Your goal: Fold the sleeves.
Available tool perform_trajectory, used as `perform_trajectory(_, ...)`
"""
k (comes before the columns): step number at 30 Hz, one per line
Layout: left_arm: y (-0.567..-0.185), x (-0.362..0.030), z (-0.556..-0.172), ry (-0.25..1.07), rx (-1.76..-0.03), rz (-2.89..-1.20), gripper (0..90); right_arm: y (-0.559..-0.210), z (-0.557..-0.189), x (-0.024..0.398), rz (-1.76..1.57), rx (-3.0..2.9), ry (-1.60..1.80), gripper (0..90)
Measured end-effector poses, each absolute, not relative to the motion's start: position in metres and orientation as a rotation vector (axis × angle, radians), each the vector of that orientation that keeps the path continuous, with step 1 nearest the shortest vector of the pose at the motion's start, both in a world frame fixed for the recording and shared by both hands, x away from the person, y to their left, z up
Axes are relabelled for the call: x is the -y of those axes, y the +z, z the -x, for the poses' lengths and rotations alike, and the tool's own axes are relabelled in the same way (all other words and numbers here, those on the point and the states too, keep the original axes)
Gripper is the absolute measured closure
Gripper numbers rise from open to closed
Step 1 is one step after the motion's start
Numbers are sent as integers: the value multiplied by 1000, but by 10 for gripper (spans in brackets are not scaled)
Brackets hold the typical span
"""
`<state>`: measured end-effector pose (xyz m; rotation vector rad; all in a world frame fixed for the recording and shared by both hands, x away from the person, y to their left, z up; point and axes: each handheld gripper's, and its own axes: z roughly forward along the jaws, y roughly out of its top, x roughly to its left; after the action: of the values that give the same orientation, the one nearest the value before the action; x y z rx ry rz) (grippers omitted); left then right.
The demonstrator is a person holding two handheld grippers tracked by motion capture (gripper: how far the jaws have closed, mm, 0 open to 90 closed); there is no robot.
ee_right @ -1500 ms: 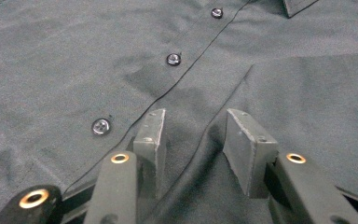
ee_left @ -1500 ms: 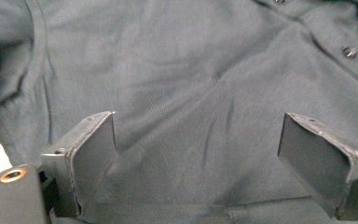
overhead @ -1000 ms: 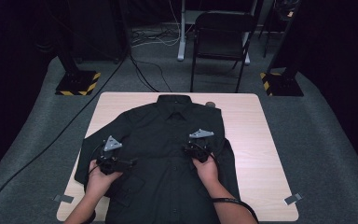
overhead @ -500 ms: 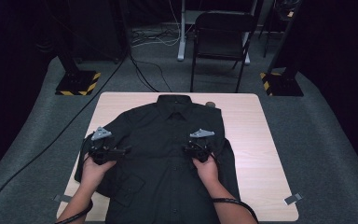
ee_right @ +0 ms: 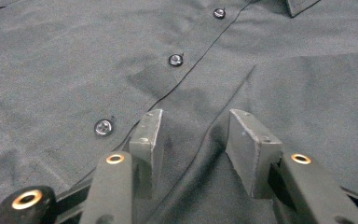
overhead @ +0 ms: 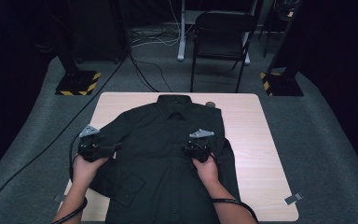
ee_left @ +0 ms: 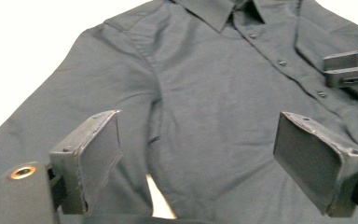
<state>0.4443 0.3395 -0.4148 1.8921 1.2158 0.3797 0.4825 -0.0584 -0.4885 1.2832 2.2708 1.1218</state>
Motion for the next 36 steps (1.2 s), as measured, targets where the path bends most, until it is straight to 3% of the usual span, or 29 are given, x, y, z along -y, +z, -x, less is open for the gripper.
perform_trajectory(17,-428,-387,-436,441,-1331,-1832,286,-489,-482,57,-1270,-2273,1110,550)
perform_trajectory(30,-445,-426,-429,413,-1491,-1763,489,-489,-482,57,-1269,-2272,1109,553)
perform_trajectory(36,-447,-437,-425,421,-1531,-1743,542,-489,-482,57,-1272,-2272,1111,557)
